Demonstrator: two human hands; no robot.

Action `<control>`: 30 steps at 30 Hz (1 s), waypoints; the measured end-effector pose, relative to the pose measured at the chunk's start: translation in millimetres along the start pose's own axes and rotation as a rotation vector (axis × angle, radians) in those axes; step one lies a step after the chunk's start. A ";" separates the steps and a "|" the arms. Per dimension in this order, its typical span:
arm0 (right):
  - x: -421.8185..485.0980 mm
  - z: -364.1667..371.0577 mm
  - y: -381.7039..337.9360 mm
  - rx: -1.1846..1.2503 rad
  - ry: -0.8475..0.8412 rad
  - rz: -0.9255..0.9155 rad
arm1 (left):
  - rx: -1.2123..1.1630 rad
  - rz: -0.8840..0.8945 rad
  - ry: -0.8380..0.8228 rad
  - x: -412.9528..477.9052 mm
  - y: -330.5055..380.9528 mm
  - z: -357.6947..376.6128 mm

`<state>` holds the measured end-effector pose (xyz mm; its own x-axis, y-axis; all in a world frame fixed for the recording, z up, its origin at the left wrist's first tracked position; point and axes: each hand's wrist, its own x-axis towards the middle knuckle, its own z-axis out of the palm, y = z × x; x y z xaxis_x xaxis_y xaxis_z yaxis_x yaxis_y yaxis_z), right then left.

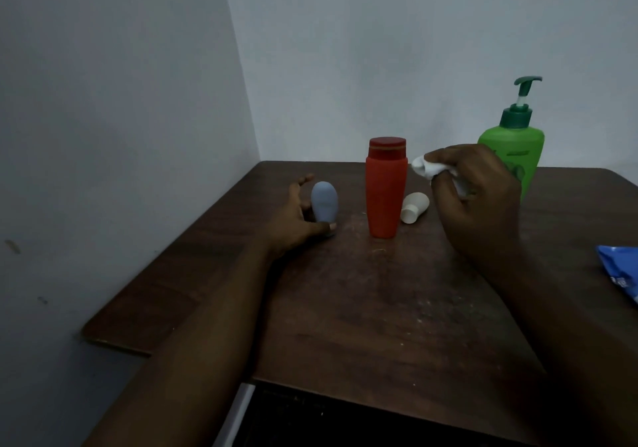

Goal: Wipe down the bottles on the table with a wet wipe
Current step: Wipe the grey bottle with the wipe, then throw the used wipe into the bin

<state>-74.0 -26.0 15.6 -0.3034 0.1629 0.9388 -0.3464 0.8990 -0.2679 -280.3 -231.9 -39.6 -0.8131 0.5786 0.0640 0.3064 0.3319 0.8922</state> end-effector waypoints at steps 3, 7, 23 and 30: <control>-1.3 -0.1 0.2 -0.010 0.007 -0.012 | 0.009 0.005 0.002 3.4 -1.8 0.3; -2.2 1.8 0.9 -0.012 0.000 -0.011 | 0.023 0.025 -0.007 5.6 -2.6 -0.9; -10.8 0.9 15.9 -0.193 -0.140 -0.032 | -0.049 0.078 0.007 -2.8 2.7 2.2; 7.9 0.0 -5.3 0.003 -0.217 0.173 | 0.052 0.271 0.585 -19.2 26.5 -5.0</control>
<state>-74.5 -29.5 24.4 -0.5414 0.2223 0.8109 -0.2752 0.8645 -0.4207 -259.0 -238.0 -14.9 -0.8343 0.1499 0.5306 0.5506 0.2755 0.7880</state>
